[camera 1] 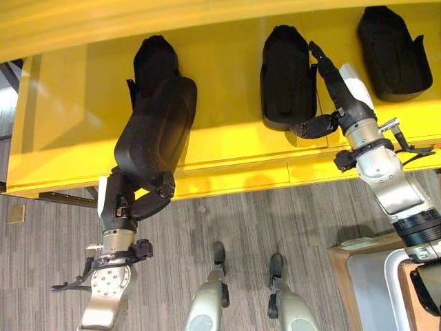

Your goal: Move parts from the plastic box to the shelf.

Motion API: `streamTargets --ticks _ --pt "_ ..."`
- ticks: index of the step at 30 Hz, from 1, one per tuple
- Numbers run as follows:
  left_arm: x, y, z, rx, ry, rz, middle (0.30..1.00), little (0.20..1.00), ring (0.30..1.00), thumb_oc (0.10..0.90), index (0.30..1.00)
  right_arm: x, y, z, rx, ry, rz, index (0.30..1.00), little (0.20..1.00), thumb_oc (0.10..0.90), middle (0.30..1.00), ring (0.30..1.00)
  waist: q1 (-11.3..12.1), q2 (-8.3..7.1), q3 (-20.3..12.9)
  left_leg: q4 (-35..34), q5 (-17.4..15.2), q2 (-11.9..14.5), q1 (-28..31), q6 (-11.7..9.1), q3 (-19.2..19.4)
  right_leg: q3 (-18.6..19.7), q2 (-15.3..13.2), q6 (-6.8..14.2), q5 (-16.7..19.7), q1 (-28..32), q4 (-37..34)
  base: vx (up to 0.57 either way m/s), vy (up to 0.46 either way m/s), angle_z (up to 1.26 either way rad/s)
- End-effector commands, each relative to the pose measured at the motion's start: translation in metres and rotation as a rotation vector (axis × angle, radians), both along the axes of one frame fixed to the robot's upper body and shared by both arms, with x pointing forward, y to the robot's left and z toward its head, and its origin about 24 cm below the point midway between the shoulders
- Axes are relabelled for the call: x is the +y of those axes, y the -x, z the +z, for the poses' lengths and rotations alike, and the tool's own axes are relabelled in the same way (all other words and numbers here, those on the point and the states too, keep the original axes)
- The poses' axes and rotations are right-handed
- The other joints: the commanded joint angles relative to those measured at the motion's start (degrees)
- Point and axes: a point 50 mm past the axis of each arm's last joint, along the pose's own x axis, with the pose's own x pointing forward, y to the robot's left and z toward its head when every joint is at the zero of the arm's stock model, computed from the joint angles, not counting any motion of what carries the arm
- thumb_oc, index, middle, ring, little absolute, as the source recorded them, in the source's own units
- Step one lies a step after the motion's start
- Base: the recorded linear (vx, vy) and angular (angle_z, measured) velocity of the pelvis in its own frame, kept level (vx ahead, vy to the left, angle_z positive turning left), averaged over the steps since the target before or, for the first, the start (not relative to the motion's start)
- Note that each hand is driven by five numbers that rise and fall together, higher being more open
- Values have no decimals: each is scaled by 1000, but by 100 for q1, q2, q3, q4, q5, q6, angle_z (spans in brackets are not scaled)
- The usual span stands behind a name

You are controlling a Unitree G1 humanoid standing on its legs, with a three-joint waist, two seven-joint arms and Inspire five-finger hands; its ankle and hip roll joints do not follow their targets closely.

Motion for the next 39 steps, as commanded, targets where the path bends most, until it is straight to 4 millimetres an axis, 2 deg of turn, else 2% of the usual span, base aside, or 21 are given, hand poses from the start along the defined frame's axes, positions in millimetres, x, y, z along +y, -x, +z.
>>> streamTargets --ticks 1,15,22,39 --pt "14 10 38 -190 -90 53 300 300 300 400 300 21 14 73 -294 99 79 1000 1000 900 1000 1000 -59 -254 -262 -1 -499 -227 467 -80 361 174 199 -43 114 -607 369 -16 1 4" --pt "17 11 41 -210 -102 79 300 300 300 400 300 25 19 87 -351 190 67 1000 1000 900 1000 1000 -54 -266 -184 -16 -466 -212 342 -98 371 178 211 -39 164 -754 381 -2 0 1" --pt "20 13 41 -212 -109 101 300 300 300 400 300 29 23 103 -413 242 58 1000 1000 900 1000 1000 -56 -283 -200 -30 -463 -216 301 -107 370 183 224 -34 183 -785 350 0 0 0" --pt "21 17 53 -256 -161 118 300 300 300 400 300 37 36 128 -507 379 57 1000 1000 900 1000 1000 -25 -413 -181 -36 -428 -204 151 -126 318 134 243 -28 208 -917 342 0 -1 0"
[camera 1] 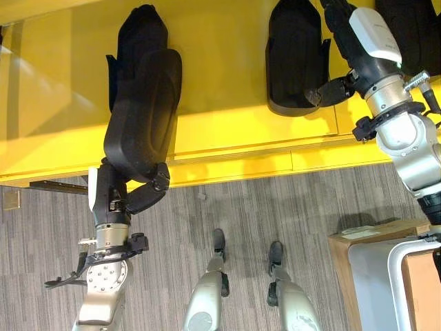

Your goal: Move parts from the plastic box to the shelf.

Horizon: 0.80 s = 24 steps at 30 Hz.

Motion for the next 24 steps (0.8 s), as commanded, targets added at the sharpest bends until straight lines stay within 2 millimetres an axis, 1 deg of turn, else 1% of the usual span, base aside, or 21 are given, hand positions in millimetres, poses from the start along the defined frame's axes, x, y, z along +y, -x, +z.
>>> streamTargets --ticks 1,15,19,22,24 --pt "17 20 38 -175 -115 77 300 300 300 400 300 34 29 59 -263 115 139 1000 1000 900 1000 1000 -20 -416 -436 -38 -524 -199 525 -149 388 172 246 -49 226 -500 150 0 0 0" --pt "15 22 40 -195 -110 81 300 300 300 400 300 37 30 64 -284 139 130 1000 1000 900 1000 1000 8 -426 -379 -34 -532 -179 539 -152 392 159 253 -60 203 -507 190 0 0 0" --pt "15 22 37 -178 -103 80 300 300 300 400 300 38 31 62 -273 140 139 1000 1000 900 1000 1000 0 -466 -411 -32 -568 -178 613 -145 394 179 264 -70 169 -457 218 0 0 0" --pt "15 22 37 -177 -103 79 300 300 300 400 300 37 31 62 -273 139 139 1000 1000 900 1000 1000 3 -468 -410 -32 -568 -178 616 -145 395 180 264 -70 169 -454 217 0 0 0" --pt "15 22 36 -166 -105 73 300 300 300 400 300 41 36 59 -258 163 165 1000 1000 900 1000 1000 -30 -521 -472 -34 -592 -177 669 -145 387 186 264 -74 151 -394 191 17 12 0"
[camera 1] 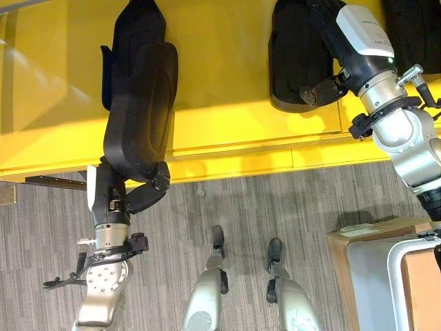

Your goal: Move parts from the plastic box to the shelf.

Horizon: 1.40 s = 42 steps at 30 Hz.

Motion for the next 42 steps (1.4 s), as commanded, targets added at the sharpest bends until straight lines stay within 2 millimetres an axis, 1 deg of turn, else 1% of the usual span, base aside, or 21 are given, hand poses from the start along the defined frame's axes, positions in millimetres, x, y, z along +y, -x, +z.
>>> streamTargets --ticks 1,2,3,8,9,10,11,13,16,21,22,32,33,38,42 --pt "17 19 35 -161 -78 62 300 300 300 400 300 32 38 59 -249 93 173 1000 1000 900 1000 1000 -48 -496 -538 -33 -647 -173 758 -163 395 190 272 -81 144 -279 118 0 0 0" --pt "17 19 35 -160 -79 61 300 300 300 400 300 32 38 59 -248 91 172 1000 1000 900 1000 1000 -43 -500 -536 -33 -650 -173 765 -163 397 192 272 -81 142 -270 115 0 0 0" --pt "16 19 34 -153 -82 56 300 300 300 400 300 32 40 59 -243 92 182 1000 1000 900 1000 1000 -53 -550 -574 -33 -674 -170 802 -161 401 190 275 -86 131 -251 118 0 0 0" --pt "17 18 33 -137 -88 49 300 300 300 400 300 34 44 61 -242 108 201 1000 1000 900 1000 1000 -51 -658 -669 -30 -710 -177 894 -157 416 211 283 -80 105 -163 109 7 3 0" --pt "20 3 17 -76 -54 92 300 300 300 400 300 44 38 49 -191 82 242 1000 1000 900 1000 1000 -106 -694 -690 -16 -763 -157 949 -166 439 230 293 -83 65 -116 120 0 0 0" --pt "15 -6 14 -37 -107 71 300 300 300 400 300 43 34 50 -186 100 218 1000 1000 900 1000 1000 -121 -745 -703 -24 -727 -157 947 -161 459 239 291 -101 98 -127 121 0 0 0" --pt "12 -6 19 -54 -140 39 300 300 300 400 300 49 34 59 -225 112 211 1000 1000 900 1000 1000 -119 -739 -720 -23 -745 -160 976 -151 461 272 299 -107 86 -106 120 3 25 -3" --pt "14 -4 19 -58 -130 42 300 300 300 400 300 50 37 59 -237 109 218 1000 1000 900 1000 1000 -137 -739 -746 -23 -755 -152 1005 -149 462 280 296 -99 81 -87 126 14 13 -2" --pt "15 -4 19 -54 -135 49 300 300 300 400 300 48 41 46 -227 94 238 1000 1000 900 1000 1000 -174 -809 -848 -30 -812 -159 1105 -133 452 283 301 -101 40 25 99 0 0 0" --pt "15 -5 18 -50 -131 54 300 300 300 400 300 46 44 36 -194 68 262 1000 1000 900 1000 1000 -212 -846 -908 -35 -832 -166 1140 -124 455 292 298 -98 33 66 68 0 0 0" --pt "15 -4 16 -43 -128 55 300 300 300 400 300 45 44 31 -175 61 268 1000 1000 900 1000 1000 -217 -855 -921 -37 -835 -166 1144 -122 457 307 298 -98 37 65 60 0 0 0" --pt "16 0 15 -37 -126 58 300 300 300 400 300 39 44 11 -99 30 277 1000 1000 900 1000 1000 -223 -845 -904 -44 -825 -174 1132 -114 494 327 303 -86 74 59 21 0 0 0" --pt "15 1 14 -37 -122 58 300 300 300 400 300 35 45 5 -79 20 274 1000 1000 900 1000 1000 -235 -828 -887 -44 -823 -177 1136 -114 498 323 298 -86 74 59 22 0 0 0" --pt "15 0 12 -29 -118 64 300 300 300 400 300 29 44 -8 -31 -1 264 1000 1000 900 1000 1000 -274 -809 -865 -44 -819 -169 1127 -115 512 342 297 -85 85 52 26 0 0 0" --pt "15 0 10 -19 -125 65 300 300 300 400 300 25 46 -14 -10 -8 257 1000 1000 900 1000 1000 -290 -793 -844 -43 -814 -163 1117 -118 515 341 295 -86 83 34 32 0 0 0"
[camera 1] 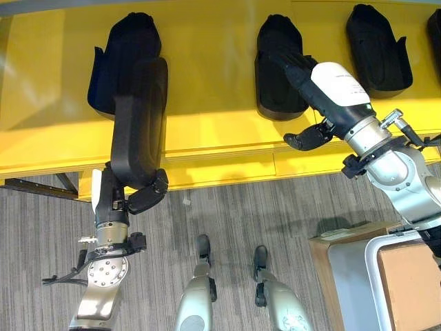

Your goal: Move parts from the plastic box to the shelf.

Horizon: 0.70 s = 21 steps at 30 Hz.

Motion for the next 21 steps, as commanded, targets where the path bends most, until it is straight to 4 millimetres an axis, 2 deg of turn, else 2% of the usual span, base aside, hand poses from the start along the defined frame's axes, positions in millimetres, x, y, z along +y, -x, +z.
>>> streamTargets --ticks 1,5,11,17,21 --pt "4 11 23 -124 -71 6 300 300 300 400 300 13 13 35 -163 -104 106 1000 1000 900 1000 1000 -99 -288 -743 -42 -869 -186 791 -141 472 266 293 -61 95 -180 -160 0 0 0" --pt "3 9 21 -112 -83 7 300 300 300 400 300 6 11 36 -193 -58 47 1000 1000 900 1000 1000 -100 -260 -695 -41 -844 -194 744 -143 448 256 289 -56 119 -238 -139 0 0 0" --pt "4 5 23 -117 -112 14 300 300 300 400 300 7 9 65 -333 65 -12 1000 1000 900 1000 1000 -66 -235 -624 -42 -799 -196 649 -159 435 256 278 -50 147 -342 -110 0 0 0" --pt "2 2 27 -139 -114 11 300 300 300 400 300 7 5 77 -384 112 -44 1000 1000 900 1000 1000 -71 -204 -588 -42 -770 -188 612 -171 441 245 274 -52 161 -376 -106 0 0 0" --pt "-8 -1 45 -256 -67 -22 300 300 300 400 300 11 4 78 -403 98 -41 1000 1000 900 1000 1000 -89 -208 -597 -41 -774 -189 610 -174 422 237 289 -57 152 -387 -82 0 0 0"
